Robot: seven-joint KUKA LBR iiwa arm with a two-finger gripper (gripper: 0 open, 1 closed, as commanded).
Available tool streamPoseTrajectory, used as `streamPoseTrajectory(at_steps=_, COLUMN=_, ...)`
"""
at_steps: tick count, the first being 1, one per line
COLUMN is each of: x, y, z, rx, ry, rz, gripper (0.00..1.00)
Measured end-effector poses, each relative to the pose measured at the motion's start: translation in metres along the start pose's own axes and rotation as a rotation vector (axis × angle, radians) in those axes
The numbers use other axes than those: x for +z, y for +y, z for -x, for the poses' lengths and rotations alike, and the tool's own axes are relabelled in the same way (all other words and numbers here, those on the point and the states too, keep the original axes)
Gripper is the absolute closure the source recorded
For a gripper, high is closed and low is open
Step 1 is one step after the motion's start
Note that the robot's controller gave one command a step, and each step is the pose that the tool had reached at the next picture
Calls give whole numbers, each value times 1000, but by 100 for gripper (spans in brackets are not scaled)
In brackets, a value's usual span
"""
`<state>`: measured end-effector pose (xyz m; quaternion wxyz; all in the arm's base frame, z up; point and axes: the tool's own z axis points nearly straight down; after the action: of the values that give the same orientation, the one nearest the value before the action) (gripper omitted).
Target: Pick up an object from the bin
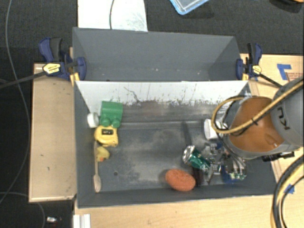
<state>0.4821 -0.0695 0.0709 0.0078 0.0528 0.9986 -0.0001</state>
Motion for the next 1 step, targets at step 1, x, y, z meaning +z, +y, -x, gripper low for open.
streamPoseTrajectory(at_steps=1, x=0, y=0, z=0, rx=-1, ry=0, rz=0, gripper=100)
